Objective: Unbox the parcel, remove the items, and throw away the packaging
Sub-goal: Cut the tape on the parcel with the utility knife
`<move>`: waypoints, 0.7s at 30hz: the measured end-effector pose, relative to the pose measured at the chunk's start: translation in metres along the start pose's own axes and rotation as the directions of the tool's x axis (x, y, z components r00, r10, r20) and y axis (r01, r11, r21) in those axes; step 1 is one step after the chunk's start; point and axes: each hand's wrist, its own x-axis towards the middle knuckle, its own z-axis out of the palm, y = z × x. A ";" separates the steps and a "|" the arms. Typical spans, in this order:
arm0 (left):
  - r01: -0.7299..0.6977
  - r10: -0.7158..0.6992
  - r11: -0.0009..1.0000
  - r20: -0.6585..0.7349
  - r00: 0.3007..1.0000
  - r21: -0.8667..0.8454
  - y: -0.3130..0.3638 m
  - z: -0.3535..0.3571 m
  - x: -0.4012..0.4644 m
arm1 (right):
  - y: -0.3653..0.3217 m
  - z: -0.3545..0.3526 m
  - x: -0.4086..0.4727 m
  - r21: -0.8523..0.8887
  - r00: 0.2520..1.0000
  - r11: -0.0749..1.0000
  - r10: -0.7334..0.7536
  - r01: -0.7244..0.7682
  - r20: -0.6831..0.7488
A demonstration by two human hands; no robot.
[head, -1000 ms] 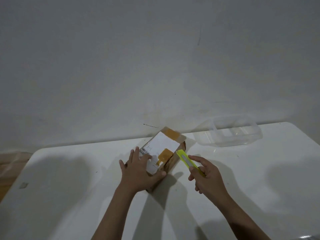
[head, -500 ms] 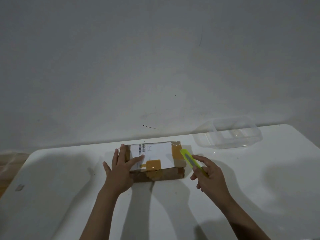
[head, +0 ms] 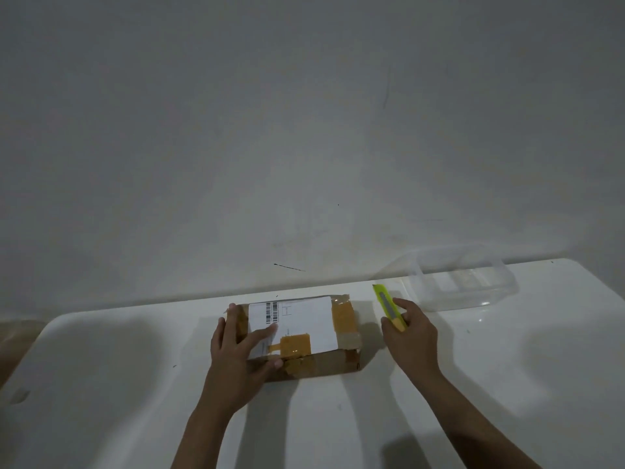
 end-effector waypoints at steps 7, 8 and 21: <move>-0.001 0.002 1.000 -0.047 0.999 0.012 0.001 0.005 -0.001 | 0.030 0.025 0.031 -0.177 0.995 0.983 0.029 -0.045 -0.095; -0.002 0.003 1.000 -0.045 0.999 0.016 0.001 0.005 -0.001 | 0.033 0.029 0.033 -0.201 0.994 0.978 0.033 -0.054 -0.108; 0.030 -0.029 0.999 -0.051 0.998 0.025 0.010 0.004 -0.003 | 0.037 0.042 0.035 -0.329 0.986 0.944 -0.058 0.002 -0.159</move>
